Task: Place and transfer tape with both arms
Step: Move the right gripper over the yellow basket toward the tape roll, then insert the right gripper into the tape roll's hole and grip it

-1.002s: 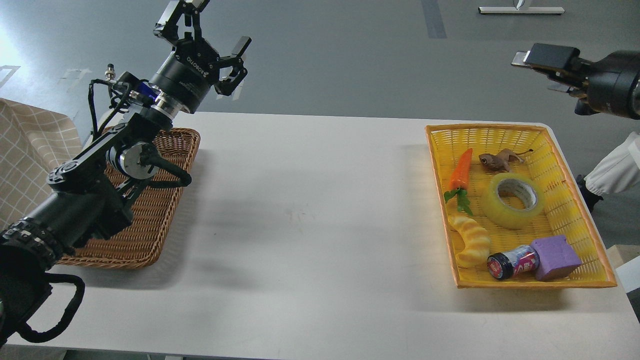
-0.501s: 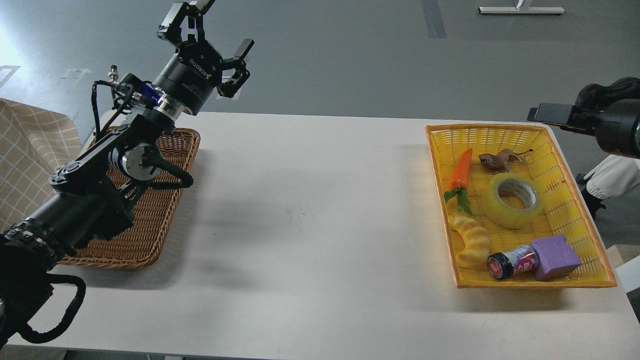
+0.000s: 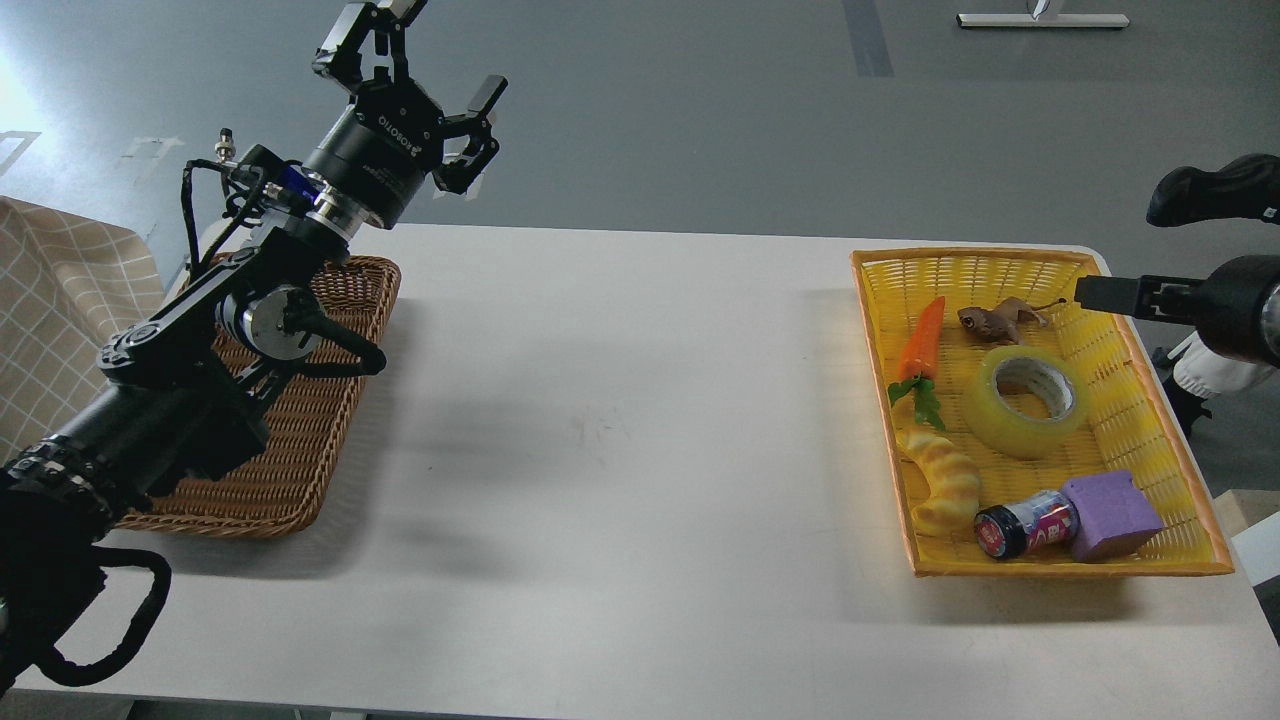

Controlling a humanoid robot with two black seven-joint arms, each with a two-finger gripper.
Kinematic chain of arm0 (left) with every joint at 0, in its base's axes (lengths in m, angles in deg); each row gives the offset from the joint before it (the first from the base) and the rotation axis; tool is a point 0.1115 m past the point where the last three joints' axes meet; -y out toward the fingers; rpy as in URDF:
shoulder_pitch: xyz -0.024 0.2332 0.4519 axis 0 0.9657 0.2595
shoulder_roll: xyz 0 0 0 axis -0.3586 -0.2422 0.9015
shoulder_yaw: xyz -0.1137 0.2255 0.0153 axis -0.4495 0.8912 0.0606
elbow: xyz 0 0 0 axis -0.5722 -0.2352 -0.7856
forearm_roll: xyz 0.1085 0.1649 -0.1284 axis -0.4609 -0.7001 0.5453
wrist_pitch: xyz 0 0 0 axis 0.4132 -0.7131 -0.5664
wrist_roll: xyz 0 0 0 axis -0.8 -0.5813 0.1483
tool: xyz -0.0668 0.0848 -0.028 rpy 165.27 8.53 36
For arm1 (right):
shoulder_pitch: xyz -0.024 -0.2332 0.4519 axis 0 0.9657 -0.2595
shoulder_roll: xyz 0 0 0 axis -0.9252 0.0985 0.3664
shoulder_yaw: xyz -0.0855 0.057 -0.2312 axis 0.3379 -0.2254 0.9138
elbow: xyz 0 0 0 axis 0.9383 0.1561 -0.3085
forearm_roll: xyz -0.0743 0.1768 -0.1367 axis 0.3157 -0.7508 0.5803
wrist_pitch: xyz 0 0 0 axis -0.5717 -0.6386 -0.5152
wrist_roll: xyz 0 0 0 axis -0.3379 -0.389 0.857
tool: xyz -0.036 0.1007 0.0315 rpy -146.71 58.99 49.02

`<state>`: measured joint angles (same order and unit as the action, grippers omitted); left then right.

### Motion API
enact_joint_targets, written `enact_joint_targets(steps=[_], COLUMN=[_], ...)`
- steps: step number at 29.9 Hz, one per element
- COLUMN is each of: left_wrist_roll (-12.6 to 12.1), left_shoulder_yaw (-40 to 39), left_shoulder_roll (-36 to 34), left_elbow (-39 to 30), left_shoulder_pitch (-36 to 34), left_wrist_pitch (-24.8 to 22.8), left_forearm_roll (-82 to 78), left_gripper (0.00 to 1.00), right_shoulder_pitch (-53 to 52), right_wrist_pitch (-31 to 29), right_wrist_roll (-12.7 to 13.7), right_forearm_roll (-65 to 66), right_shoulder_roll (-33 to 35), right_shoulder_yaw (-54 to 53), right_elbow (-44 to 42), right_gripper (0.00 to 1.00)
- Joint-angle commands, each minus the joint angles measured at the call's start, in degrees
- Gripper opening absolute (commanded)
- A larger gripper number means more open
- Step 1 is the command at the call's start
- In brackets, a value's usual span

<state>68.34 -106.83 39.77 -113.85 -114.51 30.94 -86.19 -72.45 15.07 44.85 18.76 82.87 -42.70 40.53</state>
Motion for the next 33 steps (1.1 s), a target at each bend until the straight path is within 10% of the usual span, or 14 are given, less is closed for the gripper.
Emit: enact_joint_targets(steps=[1, 33], left_wrist_roll=[-0.1, -0.1], left_shoulder_yaw=[0.0, 0.0], left_shoulder_roll=[0.0, -0.3], left_elbow=[-0.2, -0.3], left_shoulder_pitch=[0.0, -0.1], left_wrist_pitch=[0.0, 0.0], left_forearm_roll=[0.0, 0.0], left_gripper=[0.98, 0.98], right_shoulder_pitch=[0.8, 5.1], right_wrist_pitch=[0.0, 0.0], right_wrist_roll=[0.0, -0.1], right_forearm_roll=[1.0, 6.8], right_shoulder_roll=[0.0, -11.9], right_shoulder_yaw=[0.0, 0.0], right_elbow=[-0.2, -14.3], right_gripper=[0.98, 0.93])
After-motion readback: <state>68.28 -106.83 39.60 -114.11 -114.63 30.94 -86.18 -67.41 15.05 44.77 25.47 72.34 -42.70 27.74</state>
